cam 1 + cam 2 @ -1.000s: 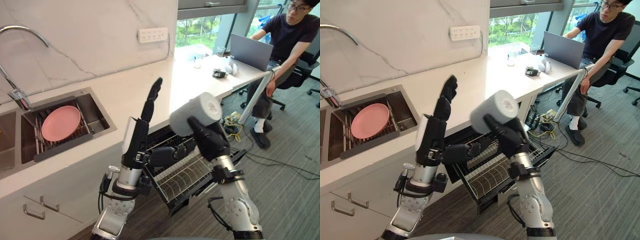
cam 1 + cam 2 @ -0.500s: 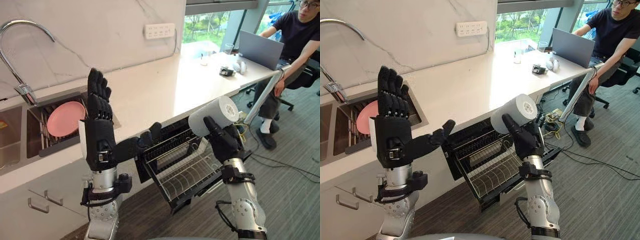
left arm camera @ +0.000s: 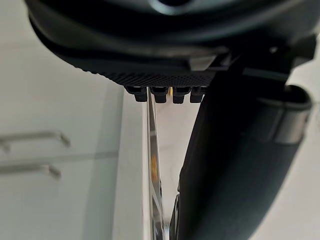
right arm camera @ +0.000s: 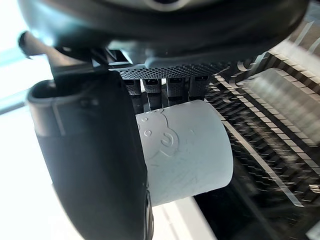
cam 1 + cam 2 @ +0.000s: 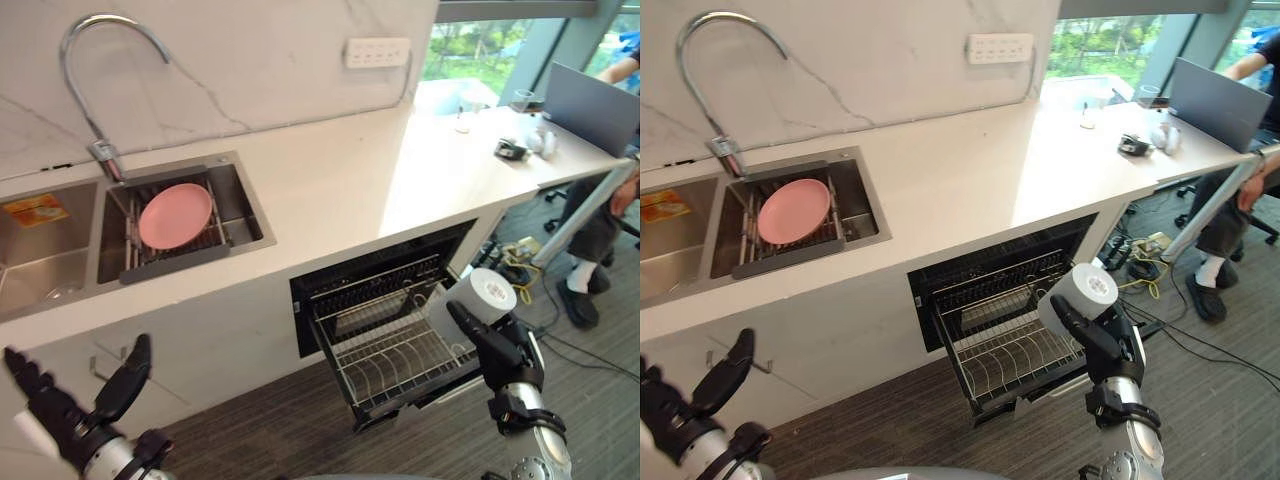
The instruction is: Walk over to the sink, pick up the cup, carry it to the dishwasher, place the cup inside the dishwasher, then close the dishwasher door
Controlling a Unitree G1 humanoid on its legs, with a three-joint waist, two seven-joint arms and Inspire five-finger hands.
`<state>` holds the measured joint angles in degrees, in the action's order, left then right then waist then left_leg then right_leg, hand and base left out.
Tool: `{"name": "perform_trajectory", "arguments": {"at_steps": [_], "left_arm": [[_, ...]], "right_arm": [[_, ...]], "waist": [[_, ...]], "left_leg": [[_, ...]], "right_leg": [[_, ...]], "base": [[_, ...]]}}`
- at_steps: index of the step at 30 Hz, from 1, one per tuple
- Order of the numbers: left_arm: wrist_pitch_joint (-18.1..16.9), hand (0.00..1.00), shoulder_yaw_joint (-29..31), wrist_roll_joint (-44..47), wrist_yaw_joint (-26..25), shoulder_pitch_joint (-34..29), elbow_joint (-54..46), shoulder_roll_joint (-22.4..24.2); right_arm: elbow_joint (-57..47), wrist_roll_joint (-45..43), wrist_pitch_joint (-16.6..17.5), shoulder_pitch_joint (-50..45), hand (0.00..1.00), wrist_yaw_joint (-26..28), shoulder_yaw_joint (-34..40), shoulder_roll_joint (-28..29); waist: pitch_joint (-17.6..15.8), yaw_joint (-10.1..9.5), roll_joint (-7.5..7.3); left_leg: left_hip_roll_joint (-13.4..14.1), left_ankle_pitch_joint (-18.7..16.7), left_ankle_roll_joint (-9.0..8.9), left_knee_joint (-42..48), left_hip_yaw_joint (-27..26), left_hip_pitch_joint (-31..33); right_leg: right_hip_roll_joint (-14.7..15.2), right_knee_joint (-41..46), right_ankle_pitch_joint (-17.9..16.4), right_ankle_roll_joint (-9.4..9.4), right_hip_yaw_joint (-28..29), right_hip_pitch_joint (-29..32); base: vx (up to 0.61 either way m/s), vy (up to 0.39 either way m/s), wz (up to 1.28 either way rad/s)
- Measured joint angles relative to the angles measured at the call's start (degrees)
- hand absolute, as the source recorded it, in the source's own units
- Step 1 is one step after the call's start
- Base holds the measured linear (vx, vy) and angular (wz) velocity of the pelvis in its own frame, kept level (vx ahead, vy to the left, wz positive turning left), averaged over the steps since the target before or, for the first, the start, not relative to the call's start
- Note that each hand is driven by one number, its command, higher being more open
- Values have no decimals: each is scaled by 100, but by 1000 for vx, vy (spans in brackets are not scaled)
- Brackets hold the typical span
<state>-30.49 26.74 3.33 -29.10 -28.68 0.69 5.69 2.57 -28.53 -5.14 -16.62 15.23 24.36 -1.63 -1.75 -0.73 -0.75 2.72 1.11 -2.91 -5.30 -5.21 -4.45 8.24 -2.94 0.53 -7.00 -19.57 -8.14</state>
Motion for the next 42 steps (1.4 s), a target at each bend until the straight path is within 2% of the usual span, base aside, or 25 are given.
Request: {"name": "perform_trajectory", "arguments": {"at_steps": [3,6,9,14,17,20,21,25,28,33,37,42], "left_arm": [[166,100,356,-27,-55,-103,461,5],[433,100,431,-91,-32,-222,1011,20],[548,100,393,-224,-16,-122,1818,-55],[884,100,85,-953,220,162,3205,-251],[967,100,79,-1315,313,196,3591,-294],[969,100,26,-1528,468,300,3847,-534],[956,100,-61,-1596,556,349,3921,-687],[878,100,-297,-1562,802,594,4107,-1028],[896,100,-484,-948,1139,867,4279,-1147],[910,100,-484,-470,1415,1207,4279,-1205],[1142,100,-483,84,1569,1481,4237,-1457],[1379,100,-469,775,1743,1573,4000,-1632]], "right_arm": [[539,329,-198,75,0,93,-25,-125],[1008,520,-326,250,0,87,-133,-263],[1657,765,-338,607,0,-51,-453,-486],[2816,1075,-422,1289,0,-334,-788,-677],[3536,1096,-603,1678,0,-284,-916,-962],[4394,1199,-704,2131,0,-251,-915,-1285],[4817,1199,-719,2394,0,-250,-914,-1425],[5703,1244,-718,3110,0,-232,-912,-1720],[6059,1292,-715,3566,0,-206,-915,-1848],[6309,1293,-722,4418,0,-194,-916,-2068],[6448,1501,-735,5145,0,-82,-967,-2407],[6656,1754,-832,5474,0,-75,-1002,-2745]], "waist": [[6,-180,1],[11,-203,-16],[5,-234,-86],[-11,-319,-171],[-25,-330,-183],[-75,-376,-179],[-112,-446,-171],[-365,-541,-139],[-500,-632,-94],[-1105,-832,-60],[-1613,-964,14],[-1804,-1124,57]], "left_leg": [[-46,22,-15,-3,164,64],[-86,44,8,-5,215,79],[-151,100,50,-6,267,80],[-200,159,84,-9,380,105],[-254,188,95,-9,500,119],[-322,226,138,-9,661,128],[-339,251,173,-10,680,136],[-394,326,191,-10,817,214],[-412,408,205,-10,905,471],[-413,546,226,-6,973,904],[-475,656,283,25,1034,1331],[-514,684,288,52,1085,1609]], "right_leg": [[36,3,-2,-1,-164,-28],[84,28,-2,-1,-289,-68],[154,76,-86,-23,-293,-68],[199,175,-167,-15,-440,-70],[241,193,-197,-40,-579,-125],[287,191,-219,-72,-755,-212],[286,191,-219,-73,-773,-213],[316,195,-213,-81,-919,-212],[322,215,-179,-100,-983,25],[312,210,-62,-75,-1021,424],[361,218,35,-70,-1064,831],[421,316,94,-63,-1065,1100]], "base": [[-44,-7,30],[-48,6,20],[-50,12,7],[-51,-2,13],[7,3,23],[20,4,30],[5,5,16],[-18,6,19],[-26,14,18],[-13,15,9],[26,29,11],[50,19,11]]}}
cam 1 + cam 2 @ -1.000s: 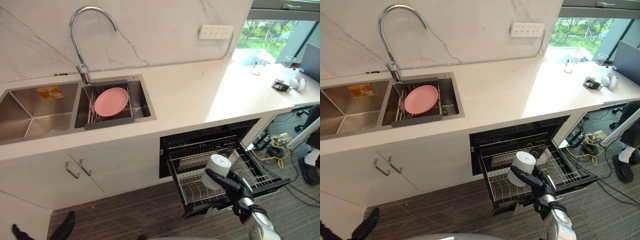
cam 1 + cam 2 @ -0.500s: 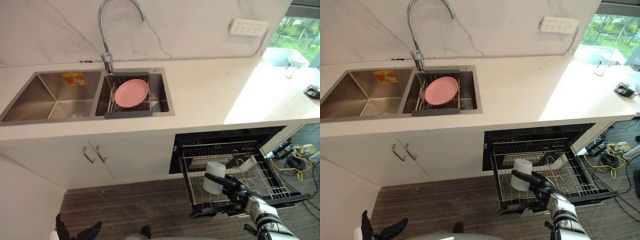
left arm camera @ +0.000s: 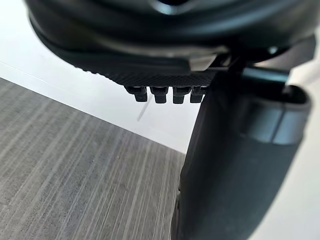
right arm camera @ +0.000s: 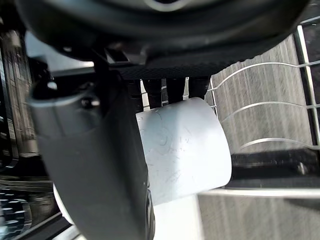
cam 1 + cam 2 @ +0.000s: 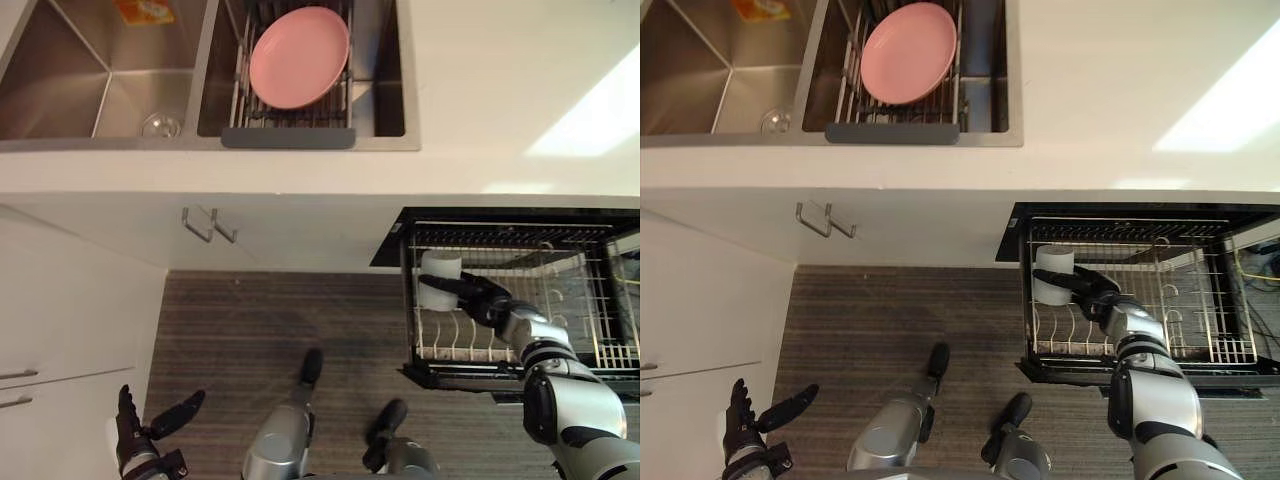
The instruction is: Walk over to the sink, pick up the cup, carry it to the dishwasher, place the cup inside the dishwasher, then close the dishwasher door
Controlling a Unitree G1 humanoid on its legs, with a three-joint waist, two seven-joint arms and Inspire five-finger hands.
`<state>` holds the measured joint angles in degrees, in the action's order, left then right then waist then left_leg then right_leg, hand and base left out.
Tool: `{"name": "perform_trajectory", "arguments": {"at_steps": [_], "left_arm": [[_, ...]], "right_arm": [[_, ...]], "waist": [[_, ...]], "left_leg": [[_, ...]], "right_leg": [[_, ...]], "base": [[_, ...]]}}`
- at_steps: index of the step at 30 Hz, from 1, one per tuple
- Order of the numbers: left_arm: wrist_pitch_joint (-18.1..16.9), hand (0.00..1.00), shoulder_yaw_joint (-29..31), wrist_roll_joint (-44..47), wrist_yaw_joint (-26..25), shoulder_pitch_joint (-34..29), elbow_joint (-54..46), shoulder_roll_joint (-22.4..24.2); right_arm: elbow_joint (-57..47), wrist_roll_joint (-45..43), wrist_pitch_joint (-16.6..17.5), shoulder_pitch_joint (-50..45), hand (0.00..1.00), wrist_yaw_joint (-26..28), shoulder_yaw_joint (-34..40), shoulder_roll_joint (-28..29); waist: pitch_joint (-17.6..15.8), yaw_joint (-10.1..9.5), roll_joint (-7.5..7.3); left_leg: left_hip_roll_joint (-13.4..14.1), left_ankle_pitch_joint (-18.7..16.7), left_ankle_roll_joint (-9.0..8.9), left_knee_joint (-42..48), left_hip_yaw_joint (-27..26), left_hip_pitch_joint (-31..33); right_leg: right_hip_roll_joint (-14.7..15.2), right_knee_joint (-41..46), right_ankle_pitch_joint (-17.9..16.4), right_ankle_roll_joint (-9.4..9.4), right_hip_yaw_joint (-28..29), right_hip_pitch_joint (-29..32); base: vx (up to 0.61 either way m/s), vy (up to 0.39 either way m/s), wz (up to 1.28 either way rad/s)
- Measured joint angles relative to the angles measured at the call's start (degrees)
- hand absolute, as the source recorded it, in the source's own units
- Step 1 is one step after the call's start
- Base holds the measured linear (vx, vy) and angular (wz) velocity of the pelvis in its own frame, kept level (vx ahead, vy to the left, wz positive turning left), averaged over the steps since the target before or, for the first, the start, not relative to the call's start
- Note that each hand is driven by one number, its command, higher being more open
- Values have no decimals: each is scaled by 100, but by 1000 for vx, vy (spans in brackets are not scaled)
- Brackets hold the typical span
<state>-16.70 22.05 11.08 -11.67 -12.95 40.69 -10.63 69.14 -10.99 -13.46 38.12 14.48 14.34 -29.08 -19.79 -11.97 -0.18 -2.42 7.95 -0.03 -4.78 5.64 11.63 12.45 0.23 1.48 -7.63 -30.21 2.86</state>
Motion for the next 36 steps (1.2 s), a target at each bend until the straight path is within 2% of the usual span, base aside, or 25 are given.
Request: {"name": "perform_trajectory", "arguments": {"at_steps": [1,10,19,23,25,27,29,32,36], "left_arm": [[49,100,14,172,61,37,-34,-52],[315,100,13,589,299,193,0,-68],[330,100,-15,462,445,273,-6,-25],[779,100,-109,444,333,364,-284,29],[1009,100,-103,370,202,433,-320,1],[1138,100,-96,321,154,437,-314,-14],[1390,100,-91,313,69,431,-246,-11],[1668,100,-28,317,48,434,-205,-11],[1835,100,67,323,24,461,-28,48]], "right_arm": [[8,50,-66,110,100,-13,-2,-114],[41,107,-280,586,100,-328,0,-231],[-22,-141,-264,578,100,-297,-140,-216],[-519,-592,-249,354,100,-319,-221,-211],[-1354,-1029,-253,22,100,-169,-274,-210],[-2062,-1333,-268,-416,100,-59,-293,-193],[-3258,-1788,-276,-1296,100,-26,-289,-37],[-4276,-2107,-277,-2246,100,-64,-199,410],[-5258,-2087,-280,-3468,100,-51,-73,1166]], "waist": [[-61,-44,4],[-220,-137,43],[-222,-132,35],[-173,-75,-39],[-32,54,-216],[109,92,-361],[393,297,-503],[729,519,-607],[1040,786,-561]], "left_leg": [[1,-1,0,56,17,139],[16,-9,-6,192,-1,423],[89,96,2,-15,-60,190],[150,81,-13,-27,-144,-110],[185,57,-31,-56,-246,-203],[201,9,-37,-60,-378,-302],[225,-69,-59,-65,-476,-477],[235,-180,-60,-66,-627,-661],[259,-294,-60,-66,-789,-884]], "right_leg": [[27,111,2,3,15,145],[45,272,14,31,95,451],[-26,272,6,103,174,341],[-74,258,39,174,272,110],[-115,179,56,199,415,37],[-137,107,56,198,520,-22],[-162,55,52,193,616,-167],[-171,-13,-24,139,730,-314],[-210,-42,-133,124,857,-488]], "base": [[17,18,9],[-1,3,0],[3,-8,-4],[19,-14,-14],[-11,-16,-29],[3,-19,-31],[17,-24,-28],[-7,-15,-29],[12,-25,-23]]}}
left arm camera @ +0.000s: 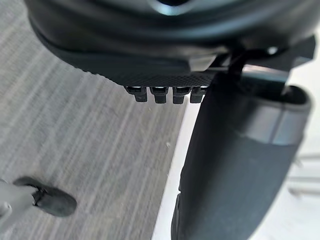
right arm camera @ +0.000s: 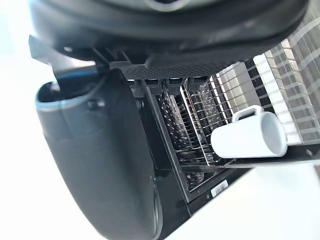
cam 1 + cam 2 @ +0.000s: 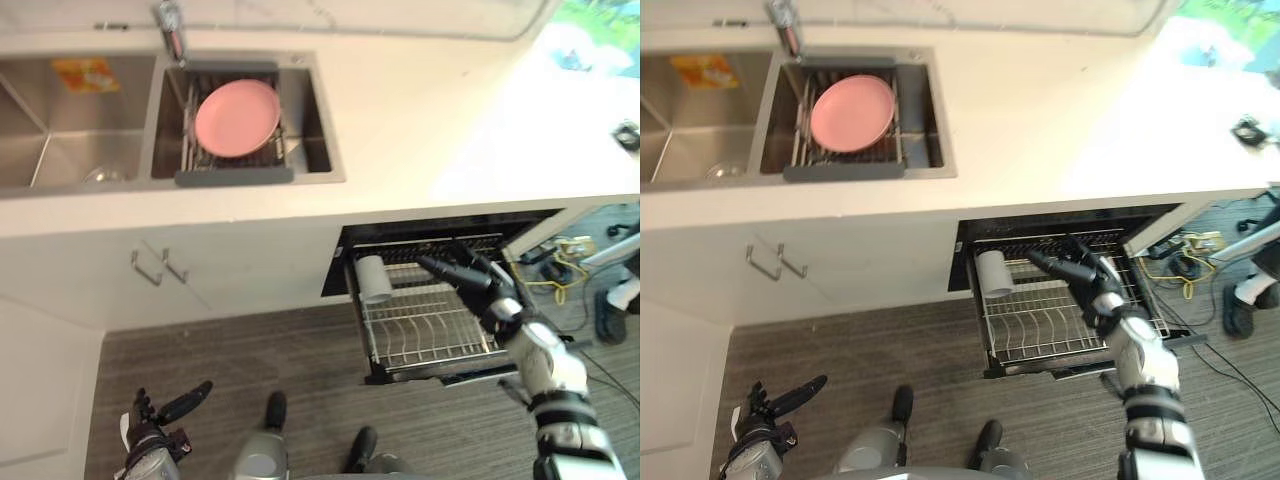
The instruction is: Walk over to the sink, pick up the cup, carry it to the dishwasher, place the cup inside the dishwasher, then close the dishwasher door
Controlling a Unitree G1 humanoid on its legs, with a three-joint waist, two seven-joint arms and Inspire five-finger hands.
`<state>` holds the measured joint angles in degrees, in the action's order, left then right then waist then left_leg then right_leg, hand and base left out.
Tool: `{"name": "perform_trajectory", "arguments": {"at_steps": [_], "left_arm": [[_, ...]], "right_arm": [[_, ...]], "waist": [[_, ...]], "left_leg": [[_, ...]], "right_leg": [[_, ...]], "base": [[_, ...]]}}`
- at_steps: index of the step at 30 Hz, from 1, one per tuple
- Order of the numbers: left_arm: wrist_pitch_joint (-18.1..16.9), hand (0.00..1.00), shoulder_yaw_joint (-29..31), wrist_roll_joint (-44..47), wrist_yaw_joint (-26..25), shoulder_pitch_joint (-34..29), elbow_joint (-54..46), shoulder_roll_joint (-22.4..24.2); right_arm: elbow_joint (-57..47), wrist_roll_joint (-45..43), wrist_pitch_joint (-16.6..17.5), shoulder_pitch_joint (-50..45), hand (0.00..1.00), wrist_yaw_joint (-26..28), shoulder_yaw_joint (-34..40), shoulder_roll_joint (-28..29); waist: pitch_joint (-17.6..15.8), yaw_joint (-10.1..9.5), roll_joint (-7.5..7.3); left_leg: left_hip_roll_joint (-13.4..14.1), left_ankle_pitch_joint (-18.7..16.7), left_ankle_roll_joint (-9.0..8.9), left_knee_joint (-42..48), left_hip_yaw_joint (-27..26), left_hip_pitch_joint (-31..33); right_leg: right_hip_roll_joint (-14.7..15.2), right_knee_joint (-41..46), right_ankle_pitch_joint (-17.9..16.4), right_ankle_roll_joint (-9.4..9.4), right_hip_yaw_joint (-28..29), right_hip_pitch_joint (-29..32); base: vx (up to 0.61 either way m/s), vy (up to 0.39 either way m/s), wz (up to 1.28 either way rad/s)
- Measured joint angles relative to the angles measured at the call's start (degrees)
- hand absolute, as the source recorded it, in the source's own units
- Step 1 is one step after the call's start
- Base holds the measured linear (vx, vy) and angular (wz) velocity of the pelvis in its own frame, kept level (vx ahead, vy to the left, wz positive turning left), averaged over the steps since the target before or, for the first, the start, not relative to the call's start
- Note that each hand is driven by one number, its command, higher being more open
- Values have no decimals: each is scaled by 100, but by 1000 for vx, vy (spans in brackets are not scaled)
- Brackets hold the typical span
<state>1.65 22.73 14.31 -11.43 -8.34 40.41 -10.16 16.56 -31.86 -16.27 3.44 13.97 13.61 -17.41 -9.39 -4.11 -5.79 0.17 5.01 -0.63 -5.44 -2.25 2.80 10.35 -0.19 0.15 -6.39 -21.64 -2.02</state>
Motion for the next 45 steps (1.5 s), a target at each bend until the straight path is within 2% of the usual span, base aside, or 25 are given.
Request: {"name": "perform_trajectory", "arguments": {"at_steps": [2,4,6,7,9,11,14,16,17,18,19,21,22,24,25,26,27,31,38,39,45], "left_arm": [[102,100,186,23,-96,-6,34,74],[120,100,287,29,-161,-81,90,120],[141,100,487,33,-199,-50,240,207],[150,100,539,43,-197,-32,262,253],[214,100,659,429,-265,-137,274,451],[216,100,1002,484,-382,-417,442,603],[190,100,1190,251,-227,-805,910,781],[185,100,1156,144,-56,-907,1289,984],[188,100,1132,141,6,-904,1366,1033],[190,100,1037,126,95,-926,1438,1112],[181,100,914,122,183,-928,1443,1159],[142,100,706,122,246,-848,1441,1110],[113,100,658,119,284,-797,1438,1083],[-80,100,344,114,437,-588,1376,957],[-132,100,247,80,469,-583,1325,920],[-193,100,67,7,521,-560,1286,880],[-195,100,-75,0,530,-566,1246,841],[-109,100,-188,23,528,-557,1179,813],[-109,100,-184,-82,545,-610,1109,812],[-217,100,-403,-482,935,-936,880,855],[-209,100,-415,-472,946,-941,852,857]], "right_arm": [[-450,203,-52,-500,100,6,-4,320],[-719,284,-54,-728,100,-44,21,460],[-1186,272,-51,-850,100,-244,362,703],[-1309,273,-51,-851,100,-330,524,769],[-1702,247,-19,-837,100,-471,1113,782],[-1975,150,241,-644,100,-458,1361,789],[-2422,154,639,-577,100,-305,1507,794],[-2534,156,925,-629,100,-324,1920,778],[-2532,156,968,-628,100,-376,1995,773],[-2531,155,1070,-630,100,-454,1990,767],[-2532,156,1179,-638,100,-449,1866,839],[-2538,174,1257,-647,100,-417,1579,930],[-2547,179,1265,-665,100,-398,1488,957],[-2683,198,1303,-902,100,-316,1325,1069],[-2701,235,1314,-936,100,-290,1308,1083],[-2719,284,1356,-964,100,-280,1328,1069],[-2727,286,1424,-1024,100,-296,1373,1075],[-2829,310,1455,-1035,100,-359,1701,1060],[-2894,262,1491,-768,100,-369,1816,1059],[-2894,297,1773,-1147,100,-136,1473,1203],[-2894,297,1775,-1147,100,-130,1454,1203]], "waist": [[30,102,10],[186,103,9],[215,126,31],[226,201,38],[347,305,252],[398,302,329],[433,296,401],[473,376,477],[478,365,507],[477,364,563],[485,364,563],[504,403,558],[496,444,546],[503,526,521],[517,539,489],[517,631,496],[522,709,492],[549,698,436],[556,640,439],[630,676,583],[629,680,583]], "left_leg": [[15,-73,-26,1,-17,-186],[69,-170,-18,71,-151,-200],[24,-414,-76,868,-187,133],[-6,-422,-92,1109,-224,292],[-19,-426,-96,1170,-329,317],[-65,-421,-79,899,-442,74],[-132,-497,-16,756,-724,-80],[-17,-606,30,1003,-1432,-129],[-10,-699,39,1120,-1502,-117],[-9,-861,129,1259,-1605,-130],[-47,-896,174,1224,-1746,-195],[-66,-894,175,1128,-1881,-185],[-63,-894,175,1122,-1880,-152],[-38,-878,158,1081,-1781,12],[-64,-854,140,1043,-1743,43],[-113,-716,162,940,-1525,71],[-148,-546,193,742,-1420,2],[-154,-218,253,250,-1275,-244],[-70,-191,236,57,-1162,-550],[31,36,48,14,-1138,-489],[55,36,46,14,-1207,-482]], "right_leg": [[-16,3,-57,-12,4,-183],[-4,5,-82,-73,9,-218],[83,38,-91,-113,-135,-336],[127,80,-103,-108,-239,-379],[198,277,-146,-107,-334,-471],[308,559,-409,-184,-299,-498],[459,619,-577,-309,-185,-519],[617,690,-585,-333,-235,-624],[667,792,-598,-334,-218,-619],[765,1080,-677,-270,-217,-546],[911,1558,-823,-30,-325,-321],[958,1849,-927,248,-225,-58],[877,1868,-935,246,-109,-12],[326,1483,-1064,127,469,-24],[171,1265,-1121,117,678,-61],[-88,878,-1123,45,1078,-148],[-207,686,-1057,155,1237,-251],[-323,573,-941,153,1177,-409],[-405,606,-907,203,1239,-619],[-524,523,-1030,365,1526,-586],[-537,525,-1017,379,1600,-542]], "base": [[69,-27,-5],[108,-32,0],[130,11,36],[97,59,95],[75,102,97],[40,49,22],[-31,-18,-25],[-15,29,7],[-13,109,-8],[-55,157,-38],[-77,130,-44],[-66,86,-37],[-51,36,-12],[-18,-28,12],[28,-67,23],[78,-78,35],[75,-64,35],[149,-73,18],[83,-33,9],[0,0,0],[0,0,-5]]}}
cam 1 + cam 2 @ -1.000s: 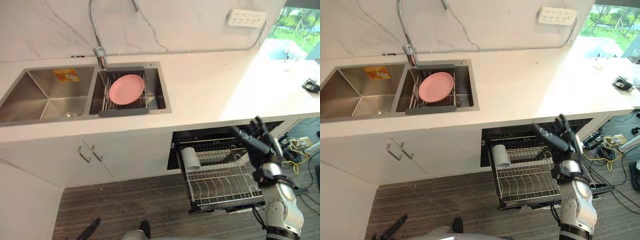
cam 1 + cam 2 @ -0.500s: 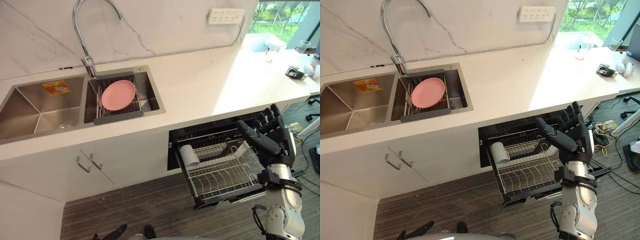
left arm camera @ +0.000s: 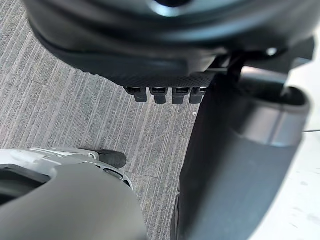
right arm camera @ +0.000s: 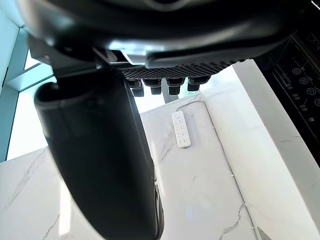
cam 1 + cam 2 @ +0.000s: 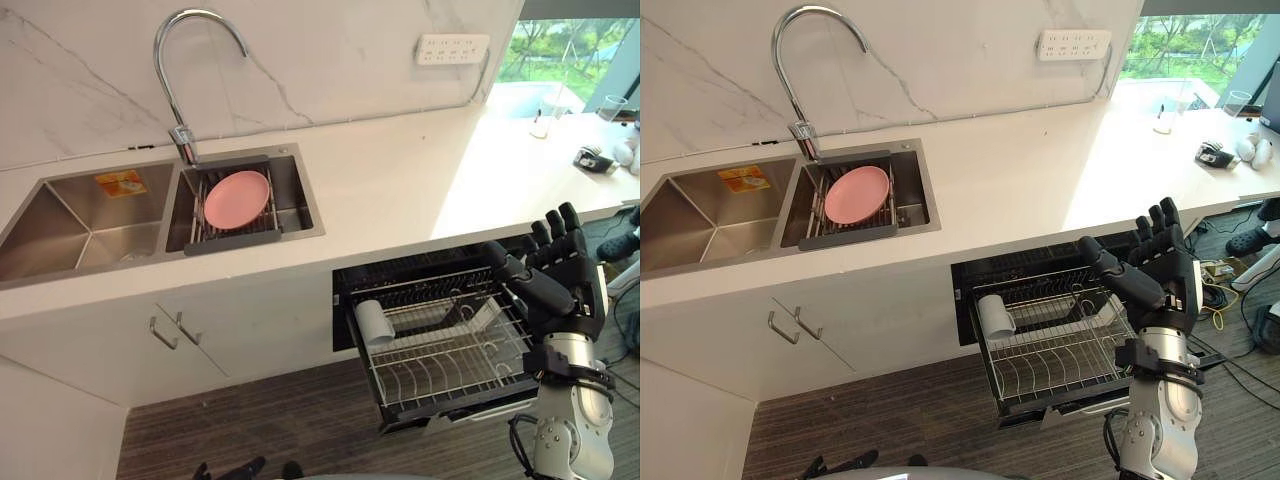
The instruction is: Walk over to the sink, pick up the cup, carry it to the dishwasher, place the cup inside the dishwasher, then close the dishwasher door
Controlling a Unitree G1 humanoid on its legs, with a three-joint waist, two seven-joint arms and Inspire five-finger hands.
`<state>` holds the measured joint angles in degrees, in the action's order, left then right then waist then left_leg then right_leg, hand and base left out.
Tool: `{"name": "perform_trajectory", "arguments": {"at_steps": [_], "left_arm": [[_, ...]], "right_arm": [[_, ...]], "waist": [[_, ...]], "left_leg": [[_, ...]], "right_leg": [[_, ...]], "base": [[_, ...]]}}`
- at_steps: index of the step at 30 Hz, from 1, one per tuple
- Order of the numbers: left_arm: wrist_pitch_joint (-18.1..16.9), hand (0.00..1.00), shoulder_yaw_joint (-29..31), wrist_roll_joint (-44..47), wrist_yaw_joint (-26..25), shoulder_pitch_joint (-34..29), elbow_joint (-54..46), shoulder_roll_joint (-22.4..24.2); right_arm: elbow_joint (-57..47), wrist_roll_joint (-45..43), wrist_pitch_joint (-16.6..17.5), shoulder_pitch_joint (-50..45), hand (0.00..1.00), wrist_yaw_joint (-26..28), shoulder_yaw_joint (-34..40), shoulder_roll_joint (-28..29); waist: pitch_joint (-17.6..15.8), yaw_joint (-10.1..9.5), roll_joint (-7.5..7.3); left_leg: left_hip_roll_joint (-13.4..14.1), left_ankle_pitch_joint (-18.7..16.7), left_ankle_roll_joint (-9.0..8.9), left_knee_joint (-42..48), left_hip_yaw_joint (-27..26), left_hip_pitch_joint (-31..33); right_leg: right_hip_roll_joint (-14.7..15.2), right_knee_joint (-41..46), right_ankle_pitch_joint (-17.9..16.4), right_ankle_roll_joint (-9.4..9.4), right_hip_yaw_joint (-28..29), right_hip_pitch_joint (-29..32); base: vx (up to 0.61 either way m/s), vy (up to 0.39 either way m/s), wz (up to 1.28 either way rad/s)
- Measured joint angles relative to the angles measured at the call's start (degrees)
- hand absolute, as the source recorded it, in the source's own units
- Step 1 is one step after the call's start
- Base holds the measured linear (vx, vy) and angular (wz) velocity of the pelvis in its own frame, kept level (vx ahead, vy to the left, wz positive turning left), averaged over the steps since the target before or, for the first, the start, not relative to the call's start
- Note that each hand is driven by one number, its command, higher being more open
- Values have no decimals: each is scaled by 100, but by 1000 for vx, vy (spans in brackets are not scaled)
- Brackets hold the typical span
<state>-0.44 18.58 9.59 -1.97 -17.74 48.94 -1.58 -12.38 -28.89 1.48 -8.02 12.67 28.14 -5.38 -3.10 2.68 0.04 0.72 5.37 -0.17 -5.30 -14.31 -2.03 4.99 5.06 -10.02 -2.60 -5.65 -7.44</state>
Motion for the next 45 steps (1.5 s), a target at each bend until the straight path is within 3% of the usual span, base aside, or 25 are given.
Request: {"name": "perform_trajectory", "arguments": {"at_steps": [7,8,9,11,13,14,16,19,21,23,24,25,26,27,28,29,31,32,33,36,38,41,42,45], "left_arm": [[59,100,-137,534,267,-27,-370,39],[52,100,-130,673,329,-9,-443,56],[53,100,-85,841,390,-12,-495,101],[67,100,-35,964,484,-28,-492,144],[35,100,129,965,666,-127,-508,242],[28,100,129,963,687,-141,-509,242],[-10,100,146,958,735,-246,-507,277],[-12,100,133,917,747,-355,-483,323],[-66,100,119,832,821,-311,-413,305],[-102,100,42,831,901,-181,-352,296],[-109,100,-58,834,916,-101,-349,276],[-103,100,-200,855,982,-41,-323,131],[-111,100,-215,846,1005,-25,-362,71],[-135,100,-257,832,977,11,-373,-53],[-89,100,-264,822,916,80,-277,-111],[-69,100,-341,724,877,122,-288,-130],[-2,100,-492,720,865,84,-301,-171],[108,100,-526,728,879,5,-302,-216],[124,100,-541,727,877,-14,-305,-233],[163,100,-537,717,907,-63,-401,-229],[220,100,-405,709,962,-107,-411,-174],[257,100,-383,611,1001,-170,-474,-160],[267,100,-383,613,1009,-223,-550,-129],[279,100,-366,614,1074,-245,-604,-124]], "right_arm": [[-113,-16,357,-202,100,77,-141,8],[-229,-18,392,-256,100,107,-140,8],[-326,-18,444,-284,100,122,-128,1],[-397,-18,500,-291,100,122,-104,-36],[-505,-16,581,-270,100,170,-90,-209],[-527,-16,595,-269,100,184,-90,-214],[-646,-16,679,-184,100,242,-86,-220],[-592,2,677,-179,100,116,-62,-182],[-513,19,681,-222,100,-10,-39,-94],[-502,157,713,-347,100,-85,-5,-25],[-479,214,719,-406,100,-116,19,24],[-437,289,750,-407,100,-114,2,182],[-452,320,770,-414,100,-117,3,218],[-478,391,887,-426,100,-120,13,258],[-460,443,879,-467,100,-133,-6,292],[-461,500,880,-505,100,-153,-4,291],[-452,558,873,-498,100,-185,-19,291],[-472,557,880,-483,100,-213,-98,275],[-473,557,882,-483,100,-228,-136,270],[-463,527,874,-478,100,-314,-142,221],[-468,473,877,-485,100,-309,-135,221],[-481,471,883,-489,100,-312,-131,222],[-491,470,883,-497,100,-315,-137,223],[-629,470,884,-612,100,-367,-134,224]], "waist": [[-3,-10,-6],[-8,-16,-9],[-48,-22,-29],[-43,-28,39],[-19,-98,120],[-17,-102,116],[-33,-130,110],[-90,-141,123],[-108,-141,138],[-226,-105,208],[-273,-79,287],[-318,37,53],[-324,40,25],[-381,-9,81],[-371,-18,34],[-385,34,73],[-396,2,57],[-355,-3,-6],[-325,-2,-43],[-159,-10,-37],[-162,-16,-44],[-157,-29,-33],[-162,-42,28],[-193,-28,79]], "left_leg": [[25,-36,-24,157,0,218],[47,-231,-75,548,44,514],[219,-567,-146,1133,-231,835],[544,-770,-177,1741,-717,1056],[324,-729,42,1648,-578,1003],[282,-705,60,1580,-566,992],[-75,-346,137,839,-482,798],[-328,88,243,18,-291,352],[-361,55,254,3,-149,327],[-389,-22,267,-3,49,324],[-404,-141,213,-6,166,339],[-575,-447,81,217,325,429],[-600,-507,140,454,325,481],[-541,-702,612,1038,466,632],[-582,-718,604,994,524,598],[-549,-609,642,837,626,572],[-509,-497,601,617,642,417],[-530,-460,576,552,550,242],[-559,-475,564,561,531,215],[-501,-549,461,553,431,216],[-440,-639,404,592,335,87],[-292,-1076,310,1219,161,184],[-91,-1483,182,1844,0,396],[231,-1843,-233,2946,-150,822]], "right_leg": [[4,-3,36,-19,-83,78],[48,-3,53,-32,-204,134],[92,-3,68,-41,-338,128],[97,-2,61,-64,-555,46],[298,235,-75,-280,-835,26],[324,245,-80,-289,-861,34],[528,267,-124,-377,-1047,103],[623,353,-78,-466,-1237,-35],[704,782,-79,-469,-1410,49],[907,1841,-71,-436,-1764,394],[974,2424,30,-27,-1770,659],[977,2463,107,21,-1233,879],[999,2499,64,-19,-1162,880],[874,2619,-183,-372,-846,869],[837,2534,-280,-414,-675,853],[545,2301,-380,-406,-502,856],[239,2001,-452,-288,-422,887],[136,1813,-394,-52,-457,954],[132,1638,-259,53,-448,956],[-46,463,-39,63,-308,531],[-110,337,3,72,-204,366],[-189,254,-6,85,-36,215],[-292,271,-61,136,97,213],[-407,325,-145,226,222,218]], "base": [[-7,-5,4],[-37,18,47],[-30,31,54],[-4,64,51],[1,116,58],[-27,115,48],[-31,96,36],[-6,90,37],[-23,81,45],[-12,86,57],[45,97,74],[105,125,66],[257,50,48],[259,24,18],[256,-11,31],[142,-9,24],[118,-48,3],[87,-66,-15],[108,-93,-14],[111,-142,-19],[70,-108,-34],[57,-69,-39],[47,-65,-48],[55,-56,-31]]}}
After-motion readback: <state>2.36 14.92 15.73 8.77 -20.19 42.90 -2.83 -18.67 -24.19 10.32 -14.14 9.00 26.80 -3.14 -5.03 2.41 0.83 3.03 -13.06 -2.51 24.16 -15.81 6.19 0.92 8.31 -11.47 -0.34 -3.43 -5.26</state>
